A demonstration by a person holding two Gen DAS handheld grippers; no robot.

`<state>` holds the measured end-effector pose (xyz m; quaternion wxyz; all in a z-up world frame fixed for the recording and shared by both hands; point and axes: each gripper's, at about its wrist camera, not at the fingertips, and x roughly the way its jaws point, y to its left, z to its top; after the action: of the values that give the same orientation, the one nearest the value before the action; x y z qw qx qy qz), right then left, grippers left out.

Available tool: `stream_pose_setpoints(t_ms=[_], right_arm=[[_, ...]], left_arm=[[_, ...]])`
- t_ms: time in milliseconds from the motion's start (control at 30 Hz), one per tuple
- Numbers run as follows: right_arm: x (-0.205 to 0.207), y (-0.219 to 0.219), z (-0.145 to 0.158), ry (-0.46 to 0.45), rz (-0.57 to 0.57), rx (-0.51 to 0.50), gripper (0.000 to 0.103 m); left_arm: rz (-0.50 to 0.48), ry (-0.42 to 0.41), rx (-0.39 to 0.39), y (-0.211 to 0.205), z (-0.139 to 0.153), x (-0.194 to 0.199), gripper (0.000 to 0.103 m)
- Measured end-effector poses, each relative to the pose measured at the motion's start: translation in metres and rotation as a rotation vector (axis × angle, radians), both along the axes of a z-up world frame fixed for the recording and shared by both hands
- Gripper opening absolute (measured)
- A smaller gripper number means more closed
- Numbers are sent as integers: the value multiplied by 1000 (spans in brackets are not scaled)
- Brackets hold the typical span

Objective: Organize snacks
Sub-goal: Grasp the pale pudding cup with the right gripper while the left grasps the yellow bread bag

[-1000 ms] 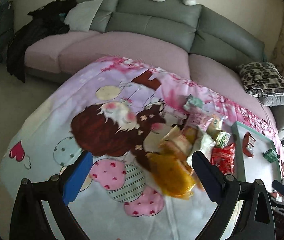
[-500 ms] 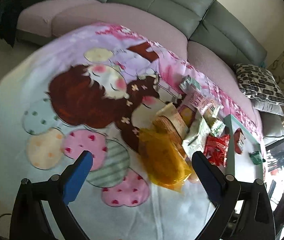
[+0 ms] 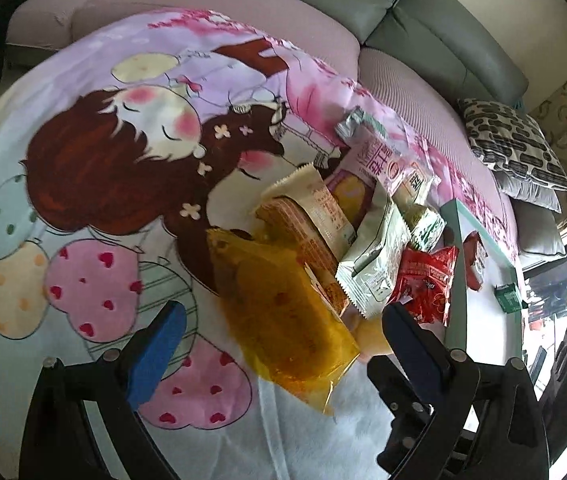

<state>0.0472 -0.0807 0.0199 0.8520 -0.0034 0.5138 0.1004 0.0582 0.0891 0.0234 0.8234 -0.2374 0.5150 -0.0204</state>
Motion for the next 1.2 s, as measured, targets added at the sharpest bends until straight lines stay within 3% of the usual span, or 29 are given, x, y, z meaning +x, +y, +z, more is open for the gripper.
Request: stream_pose_setpoints(t_ms=[200, 433, 600, 700, 767, 867, 933, 1067, 1200], right_arm=[[6, 1, -8, 11, -1, 3, 81], [12, 3, -10, 9, -9, 1, 80], [15, 2, -10, 8, -17, 0, 74], [15, -1, -10, 5, -25, 4, 65], [15, -3, -9, 2, -27, 16, 52], [14, -5, -9, 6, -30, 33, 48], [12, -6, -8, 6, -29, 38, 46], [8, -5, -7, 6, -20, 42, 39], [1, -5, -4, 8, -12, 49, 39]], left_arm=[[-9, 36, -10, -4, -14, 6, 86], [-11, 40, 11, -8, -17, 12, 85], [-14, 43, 33, -12, -19, 18, 85], [-13, 45, 36, -13, -19, 19, 84], [-7, 46, 41, -11, -19, 19, 81], [1, 50, 44, -8, -18, 20, 74], [9, 51, 48, -4, -19, 18, 64], [19, 52, 39, 1, -19, 18, 58], [20, 50, 31, 3, -17, 14, 49]])
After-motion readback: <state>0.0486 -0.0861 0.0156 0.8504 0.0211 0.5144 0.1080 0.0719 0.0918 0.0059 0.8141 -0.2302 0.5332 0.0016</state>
